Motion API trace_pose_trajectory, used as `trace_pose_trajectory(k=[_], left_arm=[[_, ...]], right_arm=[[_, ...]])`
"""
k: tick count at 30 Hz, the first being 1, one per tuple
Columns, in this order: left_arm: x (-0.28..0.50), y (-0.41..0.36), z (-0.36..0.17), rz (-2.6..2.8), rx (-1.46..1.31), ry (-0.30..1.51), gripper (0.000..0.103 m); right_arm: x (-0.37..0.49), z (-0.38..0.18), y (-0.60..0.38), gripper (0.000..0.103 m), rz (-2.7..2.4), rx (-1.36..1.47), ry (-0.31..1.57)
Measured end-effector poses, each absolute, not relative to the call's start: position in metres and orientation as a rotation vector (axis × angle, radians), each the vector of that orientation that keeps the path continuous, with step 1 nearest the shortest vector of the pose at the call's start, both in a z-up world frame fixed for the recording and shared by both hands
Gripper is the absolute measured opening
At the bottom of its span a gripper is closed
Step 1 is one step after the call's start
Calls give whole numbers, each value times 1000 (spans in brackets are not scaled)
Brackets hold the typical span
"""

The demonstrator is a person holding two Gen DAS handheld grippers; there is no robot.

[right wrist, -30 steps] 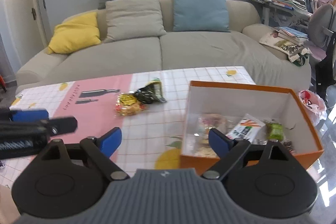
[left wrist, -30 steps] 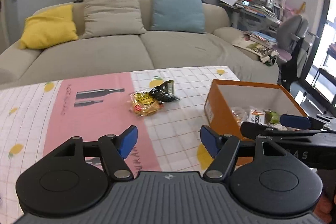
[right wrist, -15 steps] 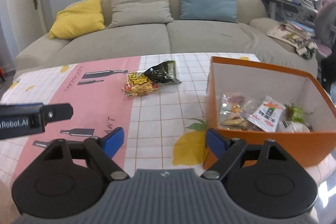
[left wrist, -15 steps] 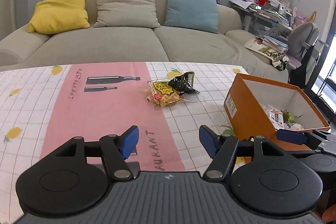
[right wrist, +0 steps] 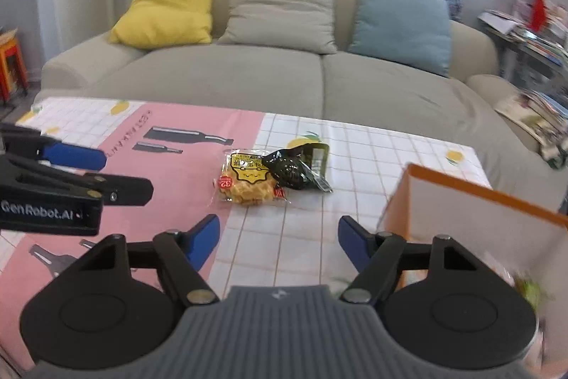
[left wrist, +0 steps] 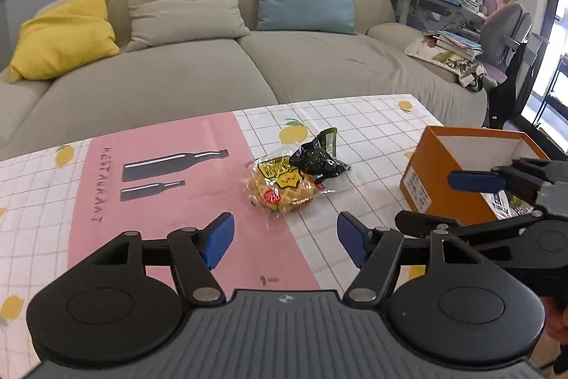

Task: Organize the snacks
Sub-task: 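Withdraw both tools from the box toward the waffle and dark packets, then grasp the yellow waffle-cake packet with the left tool while the right tool grasps the dark green packet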

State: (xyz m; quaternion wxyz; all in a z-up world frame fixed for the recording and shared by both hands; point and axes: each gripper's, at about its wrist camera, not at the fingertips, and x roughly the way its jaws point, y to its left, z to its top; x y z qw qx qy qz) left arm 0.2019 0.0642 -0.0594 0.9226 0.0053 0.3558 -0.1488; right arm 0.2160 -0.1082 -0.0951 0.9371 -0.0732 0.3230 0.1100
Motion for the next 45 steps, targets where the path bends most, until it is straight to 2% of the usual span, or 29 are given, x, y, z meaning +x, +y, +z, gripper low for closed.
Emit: trace_pose_trajectory(k=[9, 15, 18, 24, 30, 34, 41, 45], left_arm=[[262, 60, -79, -342, 80, 765, 78], [301, 61, -98, -428, 114, 783, 78], [322, 66, -110, -470, 73, 819, 84], [359, 64, -127, -527, 54, 873, 87], [384, 63, -145, -521, 38, 907, 87], [389, 68, -156, -544, -48, 956, 76], [370, 60, -150, -488, -58, 970, 50], [345, 55, -144, -419, -33, 964, 41]], right_arm=[[301, -108, -112, 70, 269, -174, 778], [357, -115, -114, 70, 325, -117, 924], [382, -119, -111, 70, 333, -129, 966], [421, -131, -96, 69, 343, -269, 1019], [456, -150, -97, 66, 314, -251, 1102], [469, -164, -101, 57, 298, -168, 1166], [467, -175, -109, 54, 286, -39, 1205], [455, -176, -109, 53, 280, 5, 1220]])
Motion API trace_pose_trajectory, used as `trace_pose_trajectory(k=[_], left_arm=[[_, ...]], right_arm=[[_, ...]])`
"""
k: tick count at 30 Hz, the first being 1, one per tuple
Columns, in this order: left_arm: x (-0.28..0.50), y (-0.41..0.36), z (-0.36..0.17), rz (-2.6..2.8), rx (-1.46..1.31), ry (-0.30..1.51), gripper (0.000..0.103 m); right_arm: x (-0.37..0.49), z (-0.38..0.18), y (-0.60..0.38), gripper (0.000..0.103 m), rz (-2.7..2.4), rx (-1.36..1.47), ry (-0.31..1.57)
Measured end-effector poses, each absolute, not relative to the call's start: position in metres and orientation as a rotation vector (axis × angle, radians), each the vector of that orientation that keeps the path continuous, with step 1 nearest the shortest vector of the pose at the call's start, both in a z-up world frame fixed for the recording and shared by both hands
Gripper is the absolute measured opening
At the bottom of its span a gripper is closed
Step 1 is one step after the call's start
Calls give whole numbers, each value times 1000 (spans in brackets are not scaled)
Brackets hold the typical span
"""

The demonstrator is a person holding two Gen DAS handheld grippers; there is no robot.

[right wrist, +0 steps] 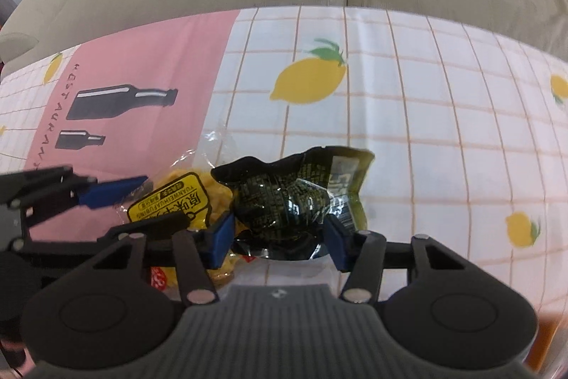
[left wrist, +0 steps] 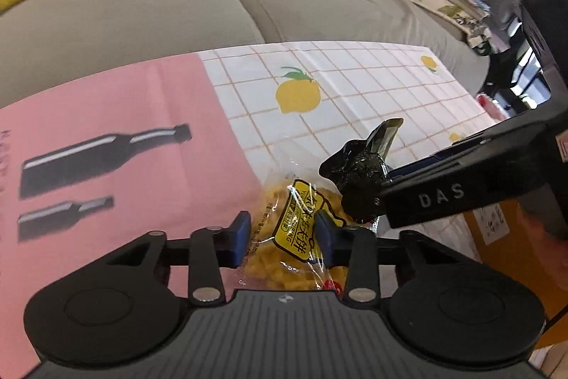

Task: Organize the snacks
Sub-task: 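Grasp the yellow waffle-cake packet with the left tool while the right tool grasps the dark green packet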

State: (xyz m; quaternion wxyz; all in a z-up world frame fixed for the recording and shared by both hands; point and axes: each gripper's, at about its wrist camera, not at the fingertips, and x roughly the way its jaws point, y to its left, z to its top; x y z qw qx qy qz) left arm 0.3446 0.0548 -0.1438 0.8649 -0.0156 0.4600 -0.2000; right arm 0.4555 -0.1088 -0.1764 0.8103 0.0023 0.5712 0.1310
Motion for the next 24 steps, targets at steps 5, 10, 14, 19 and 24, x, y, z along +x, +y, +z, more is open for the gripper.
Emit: trace_pose_trajectory(k=[5, 10, 14, 19, 24], left_arm=[[306, 61, -140, -306, -79, 987, 36], [262, 74, -137, -197, -158, 1006, 26], [228, 86, -136, -96, -223, 1031, 18], [182, 94, -134, 3, -280, 1053, 17], [153, 93, -130, 51, -186, 1046, 18]], right_arm=[[425, -176, -99, 53, 284, 19, 1215], [382, -174, -90, 52, 300, 44, 1185], [337, -169, -84, 43, 302, 18, 1146], [276, -171, -84, 41, 303, -6, 1120], [216, -171, -86, 41, 289, -83, 1065]])
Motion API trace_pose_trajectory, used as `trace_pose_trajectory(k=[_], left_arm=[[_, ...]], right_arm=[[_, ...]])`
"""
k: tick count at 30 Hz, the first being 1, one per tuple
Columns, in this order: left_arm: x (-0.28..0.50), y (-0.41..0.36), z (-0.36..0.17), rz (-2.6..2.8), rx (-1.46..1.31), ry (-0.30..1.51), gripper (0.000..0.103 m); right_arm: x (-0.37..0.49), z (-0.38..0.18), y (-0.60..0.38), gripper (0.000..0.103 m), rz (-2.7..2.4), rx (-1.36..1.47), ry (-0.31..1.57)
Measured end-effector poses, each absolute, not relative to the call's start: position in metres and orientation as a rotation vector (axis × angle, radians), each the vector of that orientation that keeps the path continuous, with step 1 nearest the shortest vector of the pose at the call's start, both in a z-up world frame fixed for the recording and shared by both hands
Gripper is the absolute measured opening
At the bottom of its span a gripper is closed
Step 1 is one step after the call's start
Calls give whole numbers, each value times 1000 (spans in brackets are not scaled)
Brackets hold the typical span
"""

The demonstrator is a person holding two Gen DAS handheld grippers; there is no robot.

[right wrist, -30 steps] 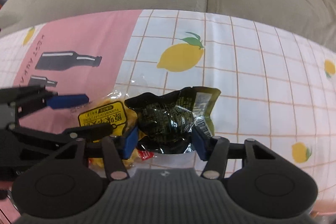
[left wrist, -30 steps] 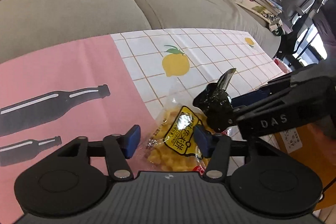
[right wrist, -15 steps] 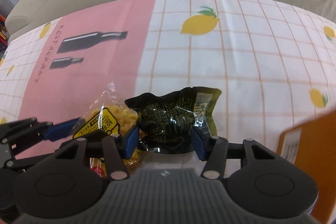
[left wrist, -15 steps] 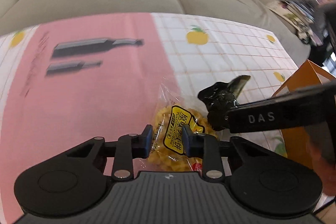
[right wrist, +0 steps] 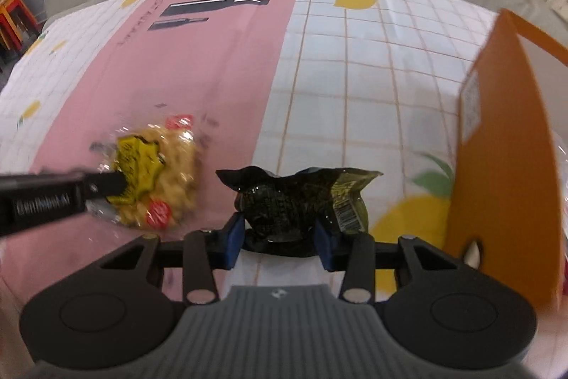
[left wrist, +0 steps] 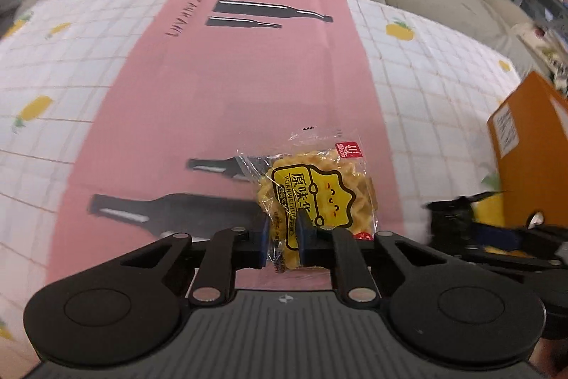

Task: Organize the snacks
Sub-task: 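Grasp the yellow waffle-cake packet with the left tool while the right tool grasps the dark green packet, then carry both packets over the orange box and open both tools to drop them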

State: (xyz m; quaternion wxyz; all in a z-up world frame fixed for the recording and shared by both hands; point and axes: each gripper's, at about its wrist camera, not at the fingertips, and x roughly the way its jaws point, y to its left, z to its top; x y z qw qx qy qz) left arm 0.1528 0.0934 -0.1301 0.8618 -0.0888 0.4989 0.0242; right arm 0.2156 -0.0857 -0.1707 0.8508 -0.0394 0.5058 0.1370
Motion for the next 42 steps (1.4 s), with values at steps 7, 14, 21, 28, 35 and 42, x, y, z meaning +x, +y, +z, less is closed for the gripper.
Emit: trace_pose_trajectory(k=[7, 14, 21, 28, 35, 42], left_arm=[[147, 91, -123, 66, -238, 1006, 88], [158, 51, -127, 138, -88, 998, 93], [166, 36, -147, 167, 16, 1016, 103], [167, 56, -164, 62, -60, 1020, 103], [159, 63, -166, 23, -35, 950, 92], [153, 60, -164, 27, -4, 901, 84]], right_arm=[[186, -174, -98, 51, 277, -91, 966], [185, -169, -104, 63, 335, -63, 876], [186, -177, -101, 72, 342, -162, 825], [186, -184, -94, 64, 366, -213, 798], [192, -194, -90, 59, 363, -213, 823], [190, -197, -86, 58, 354, -240, 818]])
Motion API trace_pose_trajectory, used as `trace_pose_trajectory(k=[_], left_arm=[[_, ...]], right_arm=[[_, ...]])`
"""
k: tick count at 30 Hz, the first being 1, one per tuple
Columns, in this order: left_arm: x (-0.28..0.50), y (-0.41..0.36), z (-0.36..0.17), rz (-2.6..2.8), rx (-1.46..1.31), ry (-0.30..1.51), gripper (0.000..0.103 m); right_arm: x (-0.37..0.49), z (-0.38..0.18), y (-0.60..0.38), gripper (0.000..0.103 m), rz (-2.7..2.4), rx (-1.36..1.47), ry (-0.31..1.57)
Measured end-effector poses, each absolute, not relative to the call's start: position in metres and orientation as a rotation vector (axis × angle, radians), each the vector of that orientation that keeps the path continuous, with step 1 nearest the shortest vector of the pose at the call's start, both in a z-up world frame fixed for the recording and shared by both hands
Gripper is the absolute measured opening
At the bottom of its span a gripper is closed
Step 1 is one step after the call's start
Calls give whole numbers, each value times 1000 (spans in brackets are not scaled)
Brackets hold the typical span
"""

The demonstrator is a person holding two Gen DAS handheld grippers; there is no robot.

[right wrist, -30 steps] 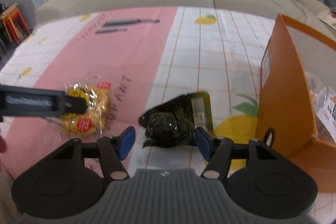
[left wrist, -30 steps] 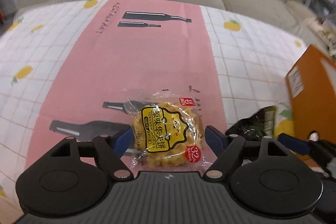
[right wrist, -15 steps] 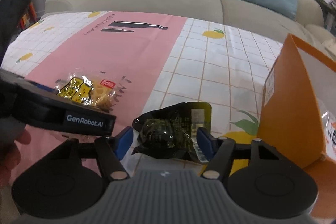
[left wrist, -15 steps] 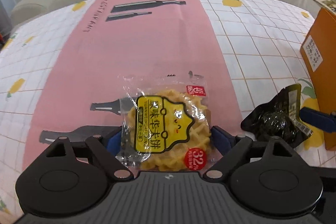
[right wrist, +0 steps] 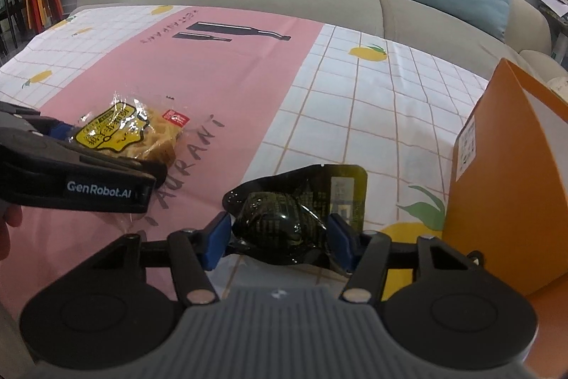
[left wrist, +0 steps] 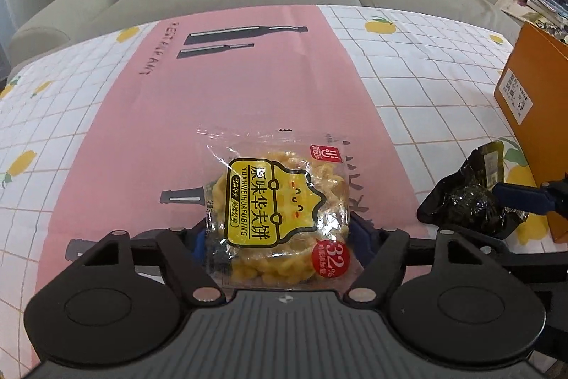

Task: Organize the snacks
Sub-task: 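Carry both packets over the orange box and open both tools to drop them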

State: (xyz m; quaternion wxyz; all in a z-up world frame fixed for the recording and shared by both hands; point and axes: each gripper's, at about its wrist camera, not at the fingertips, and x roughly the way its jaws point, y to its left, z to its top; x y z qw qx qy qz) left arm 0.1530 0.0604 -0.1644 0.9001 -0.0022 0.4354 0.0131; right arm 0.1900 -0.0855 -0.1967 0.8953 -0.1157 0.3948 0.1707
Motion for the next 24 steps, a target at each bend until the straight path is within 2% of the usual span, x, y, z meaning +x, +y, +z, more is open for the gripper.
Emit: trace_pose_trajectory(k=[11, 24], left_arm=[[138, 61, -144, 5, -78, 897, 81], [112, 40, -60, -75, -127, 787, 80]], right_arm=[[187, -182, -92, 51, 315, -186, 793], [155, -108, -127, 48, 272, 64, 736]])
